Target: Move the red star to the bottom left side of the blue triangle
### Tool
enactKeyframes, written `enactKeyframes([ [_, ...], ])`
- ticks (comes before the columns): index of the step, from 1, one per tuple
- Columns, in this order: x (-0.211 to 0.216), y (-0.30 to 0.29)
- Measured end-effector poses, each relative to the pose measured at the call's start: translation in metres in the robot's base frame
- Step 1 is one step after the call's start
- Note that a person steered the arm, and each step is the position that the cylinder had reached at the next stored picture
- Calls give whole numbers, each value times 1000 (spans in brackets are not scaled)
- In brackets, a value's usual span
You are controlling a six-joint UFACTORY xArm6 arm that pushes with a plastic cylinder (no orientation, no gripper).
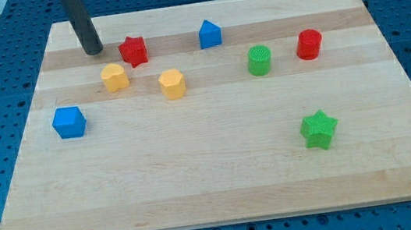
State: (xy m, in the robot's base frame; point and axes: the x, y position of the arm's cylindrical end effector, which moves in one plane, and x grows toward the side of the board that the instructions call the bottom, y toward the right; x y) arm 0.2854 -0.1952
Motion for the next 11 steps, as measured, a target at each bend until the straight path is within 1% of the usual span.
enactKeyframes([
  [1, -2, 63],
  [2, 1, 93],
  [3, -15, 74],
  [4, -14, 7],
  [5, 26, -41],
  [6, 42, -22],
  [8, 41, 113],
  [9, 41, 122],
  [11, 34, -4],
])
